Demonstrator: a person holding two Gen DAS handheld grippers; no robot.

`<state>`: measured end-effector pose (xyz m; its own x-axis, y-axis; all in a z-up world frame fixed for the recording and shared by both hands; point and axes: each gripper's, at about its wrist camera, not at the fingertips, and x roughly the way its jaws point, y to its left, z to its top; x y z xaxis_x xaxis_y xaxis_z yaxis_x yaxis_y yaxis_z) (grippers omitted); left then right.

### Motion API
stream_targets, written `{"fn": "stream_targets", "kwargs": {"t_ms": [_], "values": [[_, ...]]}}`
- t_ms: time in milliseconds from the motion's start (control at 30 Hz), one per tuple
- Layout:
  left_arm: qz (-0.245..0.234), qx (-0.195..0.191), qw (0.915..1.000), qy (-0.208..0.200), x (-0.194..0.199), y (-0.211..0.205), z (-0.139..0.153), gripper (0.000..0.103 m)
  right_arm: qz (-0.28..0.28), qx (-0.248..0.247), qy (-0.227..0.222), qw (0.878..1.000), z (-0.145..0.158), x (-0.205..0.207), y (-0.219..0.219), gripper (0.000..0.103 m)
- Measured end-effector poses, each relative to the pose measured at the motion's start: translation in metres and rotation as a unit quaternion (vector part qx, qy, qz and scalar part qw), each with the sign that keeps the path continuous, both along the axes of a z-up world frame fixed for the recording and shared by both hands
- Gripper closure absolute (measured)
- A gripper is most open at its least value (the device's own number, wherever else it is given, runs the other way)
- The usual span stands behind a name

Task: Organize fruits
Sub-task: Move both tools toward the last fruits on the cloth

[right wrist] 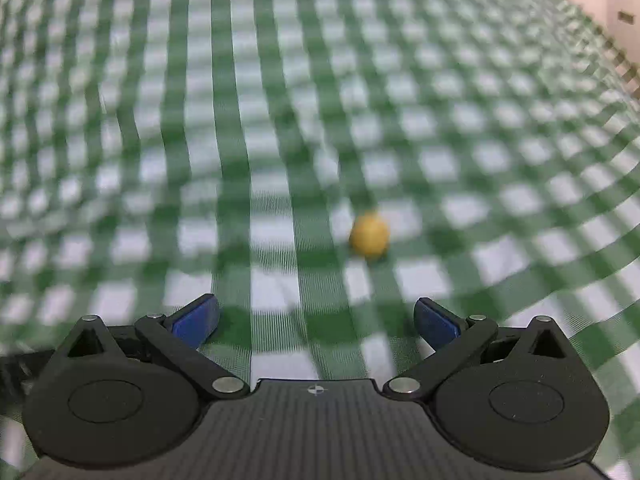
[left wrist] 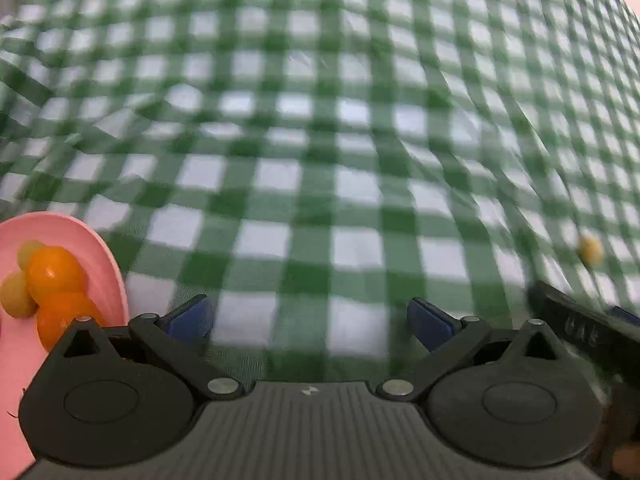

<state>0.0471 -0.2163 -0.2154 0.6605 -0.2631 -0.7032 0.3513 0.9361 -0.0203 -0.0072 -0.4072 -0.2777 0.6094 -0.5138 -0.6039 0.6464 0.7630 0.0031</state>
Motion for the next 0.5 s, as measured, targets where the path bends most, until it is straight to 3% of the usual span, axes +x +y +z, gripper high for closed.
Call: {"fn": "stream_targets", "kwargs": {"t_ms": [100, 500], "values": [[0.011, 0.018, 0.9983, -0.054, 0.0, -0.006, -0.013, 0.0, 0.001, -0.005, 0.003, 1.0, -0.001, 0.005, 0.002, 0.001], [0.01, 0.015, 0.9982, -0.057, 0.002, -0.006, -0.017, 0.0, 0.001, 0.003, -0.004, 1.0, 0.0, 0.002, 0.0, 0.001]]}}
